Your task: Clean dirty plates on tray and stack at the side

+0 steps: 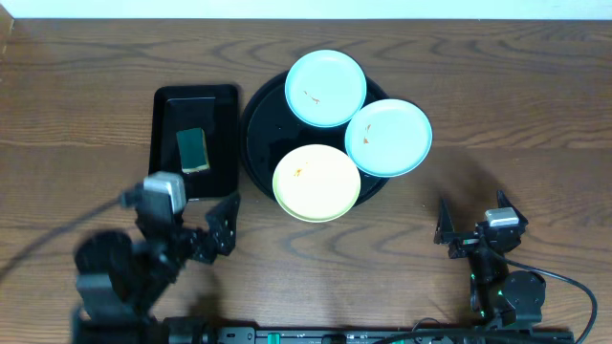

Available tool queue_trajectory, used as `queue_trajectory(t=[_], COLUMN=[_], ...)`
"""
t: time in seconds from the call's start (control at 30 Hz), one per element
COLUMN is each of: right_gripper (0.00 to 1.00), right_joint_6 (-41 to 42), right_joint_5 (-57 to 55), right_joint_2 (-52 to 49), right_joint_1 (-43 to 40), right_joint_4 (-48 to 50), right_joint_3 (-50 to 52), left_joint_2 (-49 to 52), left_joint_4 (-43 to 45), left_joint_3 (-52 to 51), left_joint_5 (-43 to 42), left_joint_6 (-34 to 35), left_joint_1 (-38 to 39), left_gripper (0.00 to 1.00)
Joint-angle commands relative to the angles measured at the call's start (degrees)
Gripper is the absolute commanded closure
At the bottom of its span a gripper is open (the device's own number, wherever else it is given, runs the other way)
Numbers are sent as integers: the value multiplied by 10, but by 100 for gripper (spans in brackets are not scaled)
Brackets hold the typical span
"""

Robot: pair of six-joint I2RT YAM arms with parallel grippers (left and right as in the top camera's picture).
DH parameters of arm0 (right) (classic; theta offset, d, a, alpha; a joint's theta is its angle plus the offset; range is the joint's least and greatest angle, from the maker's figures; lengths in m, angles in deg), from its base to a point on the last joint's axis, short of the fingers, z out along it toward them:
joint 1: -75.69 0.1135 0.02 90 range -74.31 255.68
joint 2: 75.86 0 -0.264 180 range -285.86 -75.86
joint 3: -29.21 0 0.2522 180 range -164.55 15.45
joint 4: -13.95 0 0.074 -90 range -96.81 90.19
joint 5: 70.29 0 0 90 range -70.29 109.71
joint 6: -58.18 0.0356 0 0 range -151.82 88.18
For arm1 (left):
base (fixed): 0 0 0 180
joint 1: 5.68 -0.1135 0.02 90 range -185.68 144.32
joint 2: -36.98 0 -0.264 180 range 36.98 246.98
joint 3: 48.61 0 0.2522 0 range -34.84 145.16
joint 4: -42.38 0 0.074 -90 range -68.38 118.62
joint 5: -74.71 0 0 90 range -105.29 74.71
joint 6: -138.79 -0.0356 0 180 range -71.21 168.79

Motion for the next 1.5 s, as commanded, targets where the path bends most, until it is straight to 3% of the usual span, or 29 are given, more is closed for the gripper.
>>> queue_trajectory(t=[0.0, 0.1, 0.23, 0.5, 0.67, 0.83, 1.07, 1.13, 1.23, 1.47], right_gripper=[1, 1, 1, 1, 1, 1, 1, 1, 1, 1], right_joint_6=[-7, -7, -6, 61, 71, 61, -11, -10, -14, -23], right_joint_5=[2, 2, 5, 35, 37, 80, 96, 96, 96, 94], right_joint_2=[3, 3, 3, 1, -58, -257, -616, -698, -793, -930], right_joint_1=[11, 11, 11, 11, 11, 11, 11, 11, 10, -4], right_joint_4=[-2, -2, -2, -20, -108, -193, -534, -584, -614, -566], right_joint_3=[1, 1, 1, -17, -133, -343, -715, -792, -857, -861], left_joint_2=[123, 228, 312, 350, 350, 351, 358, 363, 375, 407], left_joint_4=[-96, -198, -246, -249, -235, -231, -238, -246, -252, -247], left_joint_3=[143, 270, 355, 360, 360, 360, 360, 360, 360, 360], left_joint_5=[-62, -62, -75, -73, 5, 54, 118, 118, 118, 118], left_joint_6=[-38, -56, -57, -57, -6, 28, 39, 39, 38, 19], left_joint_1=[-2, -2, -2, -2, -2, -2, -2, -2, -2, -2], left_gripper=[13, 13, 13, 13, 13, 14, 14, 14, 13, 13])
